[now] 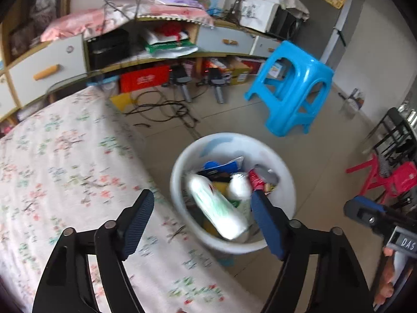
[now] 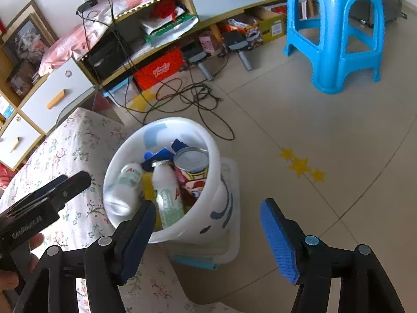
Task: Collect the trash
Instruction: 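Open the left tool to drop the white AD bottle into the bin, then move back over the table and grasp the orange peel with the left tool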
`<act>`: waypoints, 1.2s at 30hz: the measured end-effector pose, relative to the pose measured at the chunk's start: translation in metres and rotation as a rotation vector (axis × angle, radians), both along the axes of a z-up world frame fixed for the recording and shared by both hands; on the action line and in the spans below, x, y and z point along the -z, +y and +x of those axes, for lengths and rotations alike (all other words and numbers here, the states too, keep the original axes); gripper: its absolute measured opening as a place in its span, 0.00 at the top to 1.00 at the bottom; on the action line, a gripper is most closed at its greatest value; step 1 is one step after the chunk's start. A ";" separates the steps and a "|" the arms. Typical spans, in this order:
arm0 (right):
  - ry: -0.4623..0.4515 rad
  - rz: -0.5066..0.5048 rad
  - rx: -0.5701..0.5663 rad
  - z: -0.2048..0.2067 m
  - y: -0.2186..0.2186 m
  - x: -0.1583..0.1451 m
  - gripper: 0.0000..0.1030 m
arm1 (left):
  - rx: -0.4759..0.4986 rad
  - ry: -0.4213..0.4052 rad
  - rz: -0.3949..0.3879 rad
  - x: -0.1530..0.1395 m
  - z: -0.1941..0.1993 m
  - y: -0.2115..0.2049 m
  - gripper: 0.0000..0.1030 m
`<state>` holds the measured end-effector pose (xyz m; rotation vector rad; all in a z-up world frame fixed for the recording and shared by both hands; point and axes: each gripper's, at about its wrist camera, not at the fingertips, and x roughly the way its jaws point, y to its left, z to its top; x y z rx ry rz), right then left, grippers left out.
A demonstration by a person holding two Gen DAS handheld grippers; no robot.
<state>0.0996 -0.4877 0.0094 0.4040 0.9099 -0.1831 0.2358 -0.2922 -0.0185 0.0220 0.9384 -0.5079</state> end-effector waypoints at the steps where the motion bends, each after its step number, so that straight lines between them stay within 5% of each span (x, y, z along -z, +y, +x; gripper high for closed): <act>1: -0.001 -0.002 -0.002 0.000 0.001 0.000 0.28 | -0.004 0.002 0.006 -0.001 -0.002 0.005 0.22; 10: 0.001 -0.029 -0.043 0.002 0.024 -0.004 0.18 | -0.051 -0.006 0.062 -0.005 -0.030 0.062 0.01; 15: 0.009 -0.073 -0.081 0.008 0.049 -0.005 0.09 | -0.078 -0.020 0.086 -0.009 -0.049 0.100 0.00; 32: 0.055 -0.096 -0.212 0.022 0.128 0.008 0.07 | -0.267 0.026 0.160 -0.007 -0.084 0.251 0.00; 36: 0.087 -0.075 -0.238 0.032 0.149 0.020 0.07 | -0.356 0.069 0.123 -0.001 -0.083 0.299 0.00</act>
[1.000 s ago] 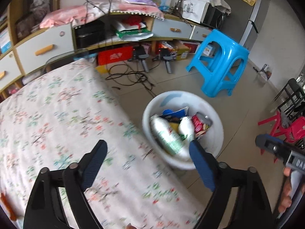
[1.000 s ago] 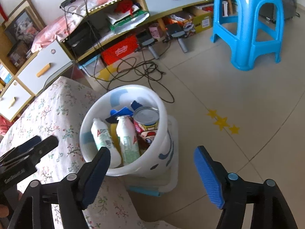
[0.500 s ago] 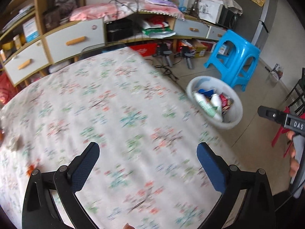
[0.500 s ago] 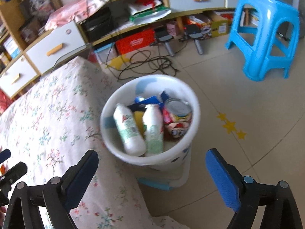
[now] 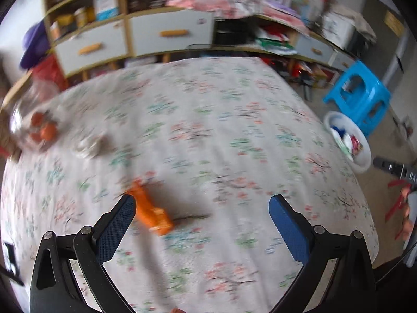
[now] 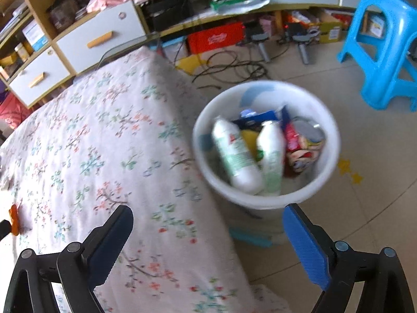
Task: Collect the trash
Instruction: 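Move back over the table and grasp the orange peel with the left tool, then grasp the crumpled white tissue with the right tool while the left holds the peel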
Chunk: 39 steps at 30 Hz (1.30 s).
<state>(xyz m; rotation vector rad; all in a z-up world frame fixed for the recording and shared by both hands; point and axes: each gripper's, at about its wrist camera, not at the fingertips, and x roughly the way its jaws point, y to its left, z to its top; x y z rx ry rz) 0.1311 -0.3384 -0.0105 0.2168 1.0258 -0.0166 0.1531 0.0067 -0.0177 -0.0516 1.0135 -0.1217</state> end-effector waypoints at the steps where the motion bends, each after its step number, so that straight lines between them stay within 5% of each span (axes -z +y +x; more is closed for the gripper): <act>1: 0.007 0.005 -0.007 0.002 0.005 0.002 0.07 | -0.038 0.024 -0.028 0.003 0.001 0.016 0.00; 11: 0.052 -0.020 -0.097 0.031 0.067 0.023 0.07 | -0.134 0.151 -0.190 0.035 0.013 0.063 0.04; 15: 0.062 -0.019 -0.122 0.040 0.085 0.029 0.07 | -0.129 0.171 -0.227 0.048 0.020 0.061 0.24; 24: 0.085 -0.030 -0.150 0.048 0.101 0.039 0.07 | -0.136 0.109 -0.089 0.048 0.012 0.052 0.60; 27: 0.094 -0.024 -0.141 0.048 0.097 0.041 0.07 | -0.151 0.125 -0.151 0.050 0.004 0.059 0.77; 32: 0.105 -0.016 -0.126 0.049 0.093 0.043 0.07 | -0.165 0.117 -0.224 0.040 -0.010 0.075 0.82; 39: 0.081 -0.048 -0.159 0.041 0.094 0.037 0.07 | -0.179 0.073 -0.208 0.026 -0.030 0.094 0.83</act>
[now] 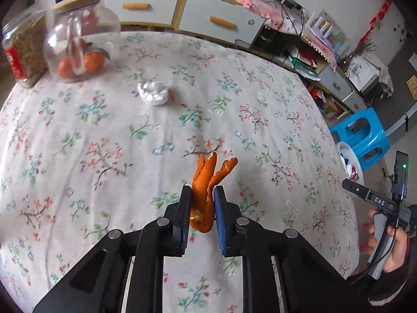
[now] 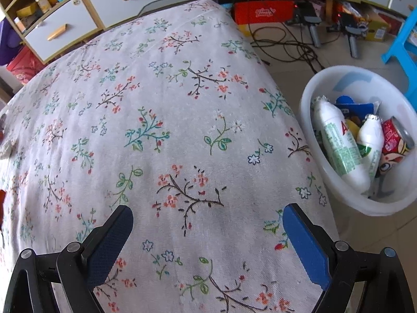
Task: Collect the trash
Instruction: 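Grasp the crumpled white tissue with the right tool while the left holds the peel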
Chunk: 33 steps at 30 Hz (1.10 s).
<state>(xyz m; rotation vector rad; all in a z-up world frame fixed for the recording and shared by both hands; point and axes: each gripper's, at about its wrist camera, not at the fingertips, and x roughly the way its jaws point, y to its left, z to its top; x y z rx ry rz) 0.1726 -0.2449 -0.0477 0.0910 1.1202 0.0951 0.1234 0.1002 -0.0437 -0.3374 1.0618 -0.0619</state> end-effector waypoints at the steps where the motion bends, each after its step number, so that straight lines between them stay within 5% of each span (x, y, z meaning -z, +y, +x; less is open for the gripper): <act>1: -0.006 -0.018 -0.008 -0.003 0.000 0.000 0.07 | -0.007 0.005 -0.003 0.000 -0.001 0.002 0.83; 10: -0.027 -0.040 -0.064 -0.002 0.030 -0.009 0.07 | -0.079 -0.075 0.010 -0.033 -0.013 0.035 0.83; 17: -0.039 -0.047 -0.247 0.012 0.141 -0.006 0.07 | -0.130 -0.105 0.065 -0.042 -0.033 0.081 0.83; 26: -0.103 -0.011 -0.456 0.020 0.285 0.003 0.07 | -0.225 -0.108 0.015 -0.038 -0.053 0.141 0.83; 33: -0.130 -0.054 -0.517 0.034 0.362 0.025 0.26 | -0.254 -0.106 -0.039 -0.037 -0.059 0.160 0.83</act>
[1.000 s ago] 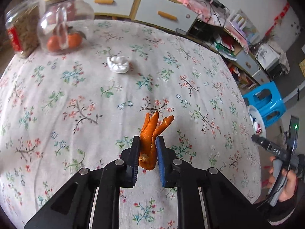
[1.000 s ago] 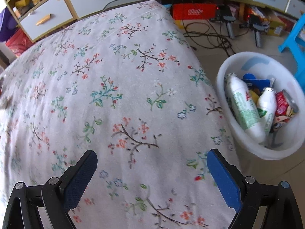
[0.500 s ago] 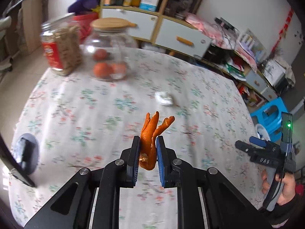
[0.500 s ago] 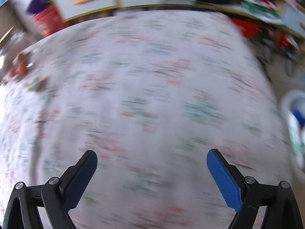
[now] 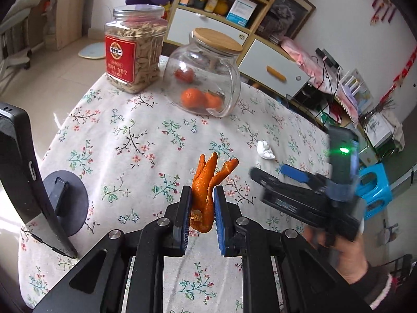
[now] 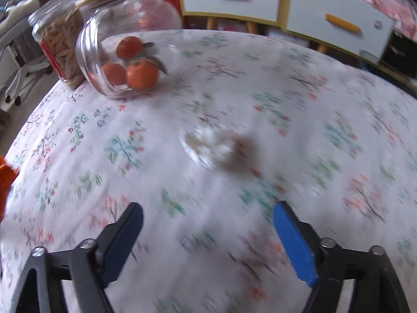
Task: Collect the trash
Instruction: 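Grasp the crumpled white tissue with the right tool while the left holds the peel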
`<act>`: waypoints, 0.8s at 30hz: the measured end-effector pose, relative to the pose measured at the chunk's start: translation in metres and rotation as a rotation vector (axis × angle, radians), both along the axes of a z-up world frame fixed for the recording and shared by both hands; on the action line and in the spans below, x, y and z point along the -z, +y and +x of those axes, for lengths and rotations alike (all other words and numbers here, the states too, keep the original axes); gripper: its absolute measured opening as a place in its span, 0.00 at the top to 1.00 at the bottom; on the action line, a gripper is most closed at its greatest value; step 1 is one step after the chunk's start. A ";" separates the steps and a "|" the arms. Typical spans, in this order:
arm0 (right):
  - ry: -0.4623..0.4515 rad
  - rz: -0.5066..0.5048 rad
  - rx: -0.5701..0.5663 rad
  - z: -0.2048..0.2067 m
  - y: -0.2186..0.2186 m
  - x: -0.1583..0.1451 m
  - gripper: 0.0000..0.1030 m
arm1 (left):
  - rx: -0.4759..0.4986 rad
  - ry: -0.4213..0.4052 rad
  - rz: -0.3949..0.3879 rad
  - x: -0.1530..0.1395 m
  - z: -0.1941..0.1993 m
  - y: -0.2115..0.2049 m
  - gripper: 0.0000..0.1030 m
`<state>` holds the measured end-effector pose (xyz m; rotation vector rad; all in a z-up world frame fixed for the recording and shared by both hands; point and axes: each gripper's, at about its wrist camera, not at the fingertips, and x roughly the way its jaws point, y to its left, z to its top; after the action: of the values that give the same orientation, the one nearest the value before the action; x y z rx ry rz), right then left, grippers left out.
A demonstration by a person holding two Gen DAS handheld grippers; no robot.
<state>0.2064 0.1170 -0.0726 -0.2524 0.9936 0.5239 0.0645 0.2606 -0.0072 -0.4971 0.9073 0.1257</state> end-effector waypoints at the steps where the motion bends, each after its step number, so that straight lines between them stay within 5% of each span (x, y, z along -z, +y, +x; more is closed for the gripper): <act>1: -0.001 -0.001 0.006 0.004 0.005 0.002 0.28 | -0.001 -0.003 -0.003 -0.001 0.000 0.001 0.83; 7: -0.019 0.038 0.081 0.022 0.013 0.006 0.39 | -0.003 -0.017 -0.012 -0.004 0.001 0.002 0.83; 12: -0.038 0.019 0.106 0.029 0.007 0.003 0.70 | -0.007 -0.017 -0.016 -0.003 0.003 -0.001 0.83; 24: -0.035 0.022 0.136 -0.002 -0.080 -0.038 0.73 | 0.059 -0.016 -0.005 -0.003 0.011 -0.030 0.83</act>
<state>0.2047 0.0372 -0.0342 -0.1725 0.9631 0.4053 0.0753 0.2310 -0.0045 -0.4749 0.9056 0.0651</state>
